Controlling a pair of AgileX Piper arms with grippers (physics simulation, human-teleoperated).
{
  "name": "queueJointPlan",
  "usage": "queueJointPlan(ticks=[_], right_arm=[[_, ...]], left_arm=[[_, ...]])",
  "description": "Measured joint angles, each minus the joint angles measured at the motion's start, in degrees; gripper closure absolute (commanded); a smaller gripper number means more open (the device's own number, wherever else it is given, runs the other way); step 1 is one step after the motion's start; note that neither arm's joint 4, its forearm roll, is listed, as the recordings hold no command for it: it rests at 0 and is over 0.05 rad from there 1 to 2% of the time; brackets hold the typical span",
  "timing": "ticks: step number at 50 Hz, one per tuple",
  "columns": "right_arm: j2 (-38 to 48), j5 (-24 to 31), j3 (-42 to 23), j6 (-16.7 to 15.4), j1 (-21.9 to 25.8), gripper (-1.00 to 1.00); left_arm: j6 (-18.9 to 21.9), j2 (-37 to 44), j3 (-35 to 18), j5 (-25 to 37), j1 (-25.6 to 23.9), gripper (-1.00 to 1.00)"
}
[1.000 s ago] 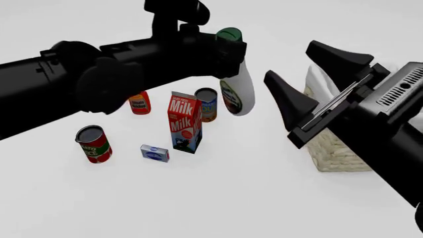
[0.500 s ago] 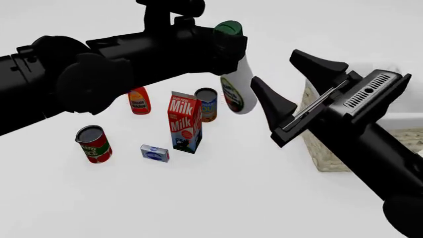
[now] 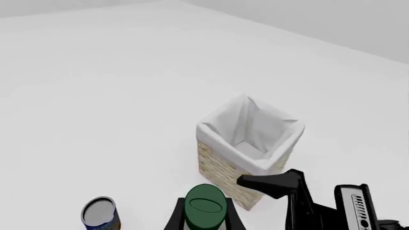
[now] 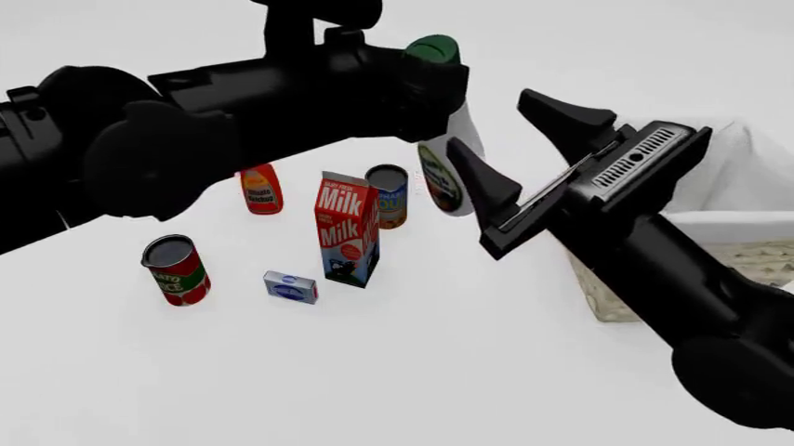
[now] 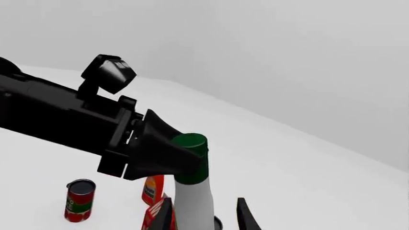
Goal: Pick the salad dressing and place it in the basket.
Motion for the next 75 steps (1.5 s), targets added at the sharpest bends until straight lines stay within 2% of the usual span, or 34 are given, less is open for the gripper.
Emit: queueJointPlan(ticks=[28, 52, 53, 75], right_arm=[[5.5, -1.3, -2.9, 0.5, 0.3, -1.00], [8.3, 0.1, -6.0, 0.2, 1.2, -1.00], [8.3, 0.2, -6.1, 0.2, 1.2, 1.00], [8.2, 0.2, -6.3, -1.3, 2.0, 1.00]], left_arm=[[-0.4, -1.4, 0.1, 0.6, -1.4, 1.00], [0.1, -2.7, 0.8, 0.9, -2.9, 1.00], [0.1, -2.8, 0.8, 0.9, -2.9, 1.00], [0.2, -3.4, 1.1, 0.7, -3.2, 1.00]])
